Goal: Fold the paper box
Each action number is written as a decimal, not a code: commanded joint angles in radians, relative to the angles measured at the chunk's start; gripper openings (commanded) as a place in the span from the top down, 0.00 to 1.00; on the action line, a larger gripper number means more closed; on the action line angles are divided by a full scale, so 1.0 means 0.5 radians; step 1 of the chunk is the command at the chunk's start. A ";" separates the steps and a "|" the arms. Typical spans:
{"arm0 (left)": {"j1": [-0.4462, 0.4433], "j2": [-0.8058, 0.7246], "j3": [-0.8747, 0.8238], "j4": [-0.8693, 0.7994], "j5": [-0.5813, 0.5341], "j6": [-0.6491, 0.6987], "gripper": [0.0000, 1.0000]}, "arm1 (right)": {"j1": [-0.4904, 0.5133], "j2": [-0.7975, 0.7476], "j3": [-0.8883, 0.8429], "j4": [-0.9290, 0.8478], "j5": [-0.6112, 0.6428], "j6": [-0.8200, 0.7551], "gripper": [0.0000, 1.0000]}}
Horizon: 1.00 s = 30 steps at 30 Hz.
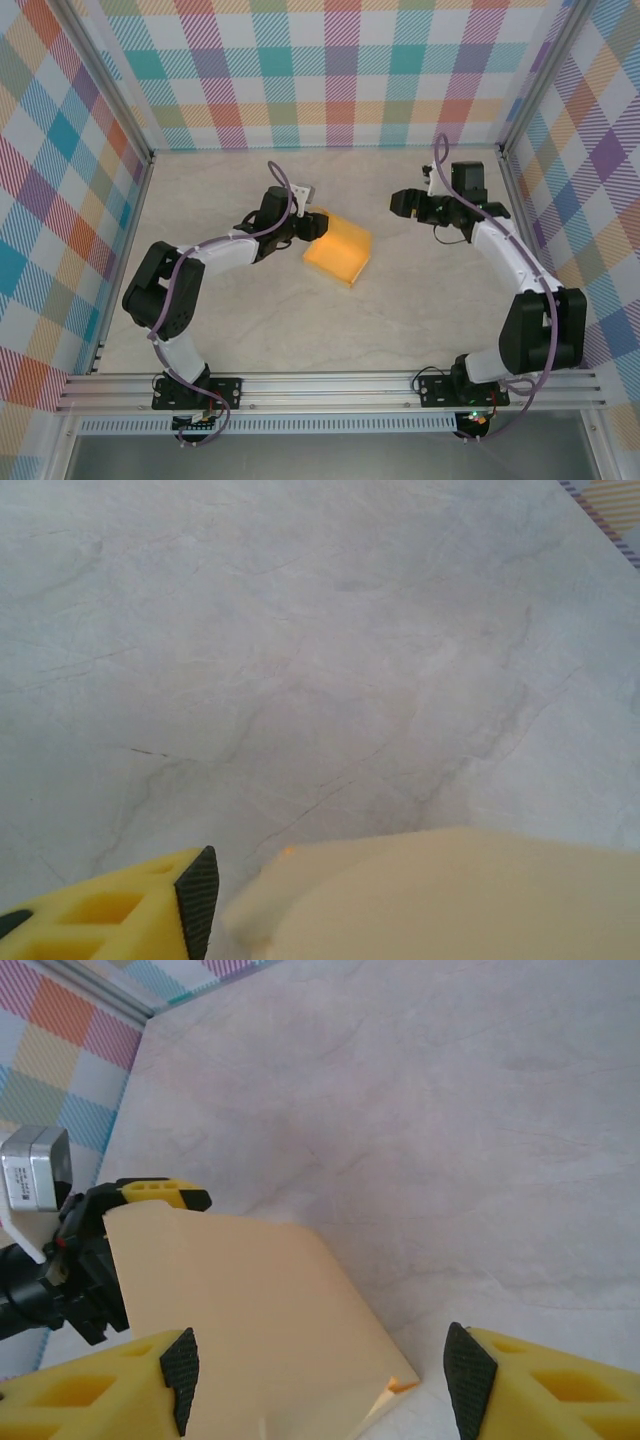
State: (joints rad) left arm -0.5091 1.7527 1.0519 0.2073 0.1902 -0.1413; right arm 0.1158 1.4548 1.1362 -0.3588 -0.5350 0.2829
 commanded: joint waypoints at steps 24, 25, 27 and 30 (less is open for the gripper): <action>0.319 -0.067 0.103 -0.149 0.884 0.705 0.28 | 0.655 -0.397 -0.250 -0.389 0.854 0.584 0.37; 0.319 -0.028 0.121 -0.140 0.906 0.714 0.28 | 0.694 -0.399 -0.267 -0.371 0.882 0.571 0.36; 0.319 0.056 0.158 -0.110 0.957 0.704 0.28 | 0.724 -0.416 -0.327 -0.303 0.862 0.571 0.36; 0.316 0.154 0.200 -0.004 1.007 0.641 0.29 | 0.731 -0.421 -0.358 -0.303 0.870 0.586 0.35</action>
State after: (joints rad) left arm -0.3519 1.7988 1.1164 0.1417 0.6239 0.1585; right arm 0.4782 1.2594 0.9737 -0.5201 -0.1471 0.5720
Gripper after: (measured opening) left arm 0.717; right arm 0.649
